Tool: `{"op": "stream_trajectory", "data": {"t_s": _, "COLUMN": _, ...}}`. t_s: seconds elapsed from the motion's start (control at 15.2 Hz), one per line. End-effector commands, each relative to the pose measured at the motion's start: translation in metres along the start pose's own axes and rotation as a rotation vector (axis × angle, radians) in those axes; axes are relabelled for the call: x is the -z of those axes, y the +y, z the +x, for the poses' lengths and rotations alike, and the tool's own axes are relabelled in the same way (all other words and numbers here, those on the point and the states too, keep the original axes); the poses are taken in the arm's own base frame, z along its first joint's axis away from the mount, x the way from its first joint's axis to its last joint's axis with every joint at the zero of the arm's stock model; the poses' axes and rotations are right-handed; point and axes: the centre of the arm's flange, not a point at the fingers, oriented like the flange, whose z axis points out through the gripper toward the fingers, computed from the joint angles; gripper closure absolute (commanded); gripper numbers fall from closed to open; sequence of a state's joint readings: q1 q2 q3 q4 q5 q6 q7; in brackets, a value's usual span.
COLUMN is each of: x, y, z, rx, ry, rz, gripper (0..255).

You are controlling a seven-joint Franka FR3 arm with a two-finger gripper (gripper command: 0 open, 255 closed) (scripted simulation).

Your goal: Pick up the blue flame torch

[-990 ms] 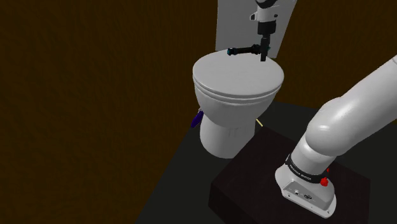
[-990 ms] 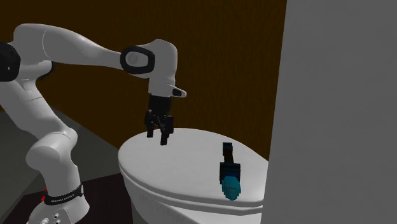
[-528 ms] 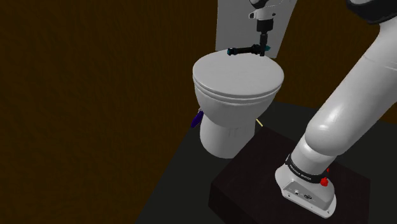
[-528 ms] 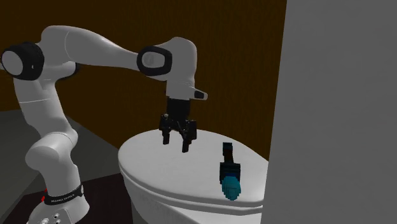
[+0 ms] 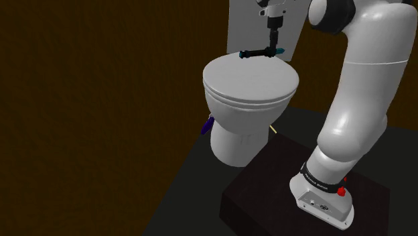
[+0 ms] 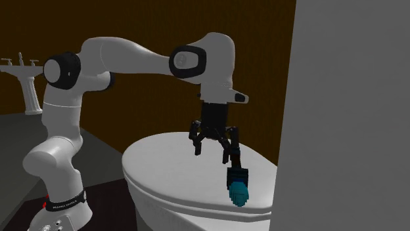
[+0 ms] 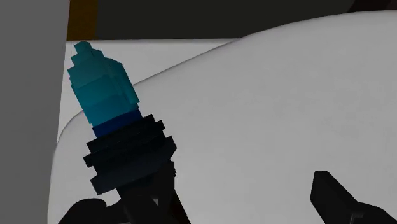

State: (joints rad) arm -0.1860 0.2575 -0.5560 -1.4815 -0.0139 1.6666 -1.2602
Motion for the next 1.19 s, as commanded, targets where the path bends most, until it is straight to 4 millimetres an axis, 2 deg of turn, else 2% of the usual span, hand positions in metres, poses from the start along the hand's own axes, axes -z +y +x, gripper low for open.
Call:
{"op": "stream_trajectory", "data": {"t_s": 0.0, "x": 0.0, "y": 0.025, "z": 0.006, "rx": 0.031, "ry": 0.005, "rz": -0.006, "gripper": 0}}
{"op": "stream_trajectory", "data": {"t_s": 0.26, "x": 0.002, "y": 0.075, "z": 0.016, "rx": 0.084, "ry": 0.012, "rz": -0.018, "gripper": 0}}
{"op": "stream_trajectory", "data": {"t_s": 0.33, "x": 0.002, "y": 0.077, "z": 0.016, "rx": 0.086, "ry": 0.013, "rz": -0.019, "gripper": 0}}
{"op": "stream_trajectory", "data": {"t_s": 0.79, "x": -0.037, "y": 0.077, "z": 0.022, "rx": 0.086, "ry": 0.013, "rz": -0.019, "gripper": 0}}
{"op": "stream_trajectory", "data": {"t_s": 0.92, "x": -0.037, "y": 0.077, "z": 0.022, "rx": 0.086, "ry": 0.013, "rz": -0.019, "gripper": 0}}
{"op": "stream_trajectory", "data": {"t_s": 0.99, "x": -0.037, "y": 0.077, "z": 0.022, "rx": 0.086, "ry": 0.013, "rz": -0.019, "gripper": 255}}
{"op": "stream_trajectory", "data": {"t_s": 1.12, "x": -0.037, "y": 0.077, "z": 0.022, "rx": 0.086, "ry": 0.013, "rz": -0.019, "gripper": 255}}
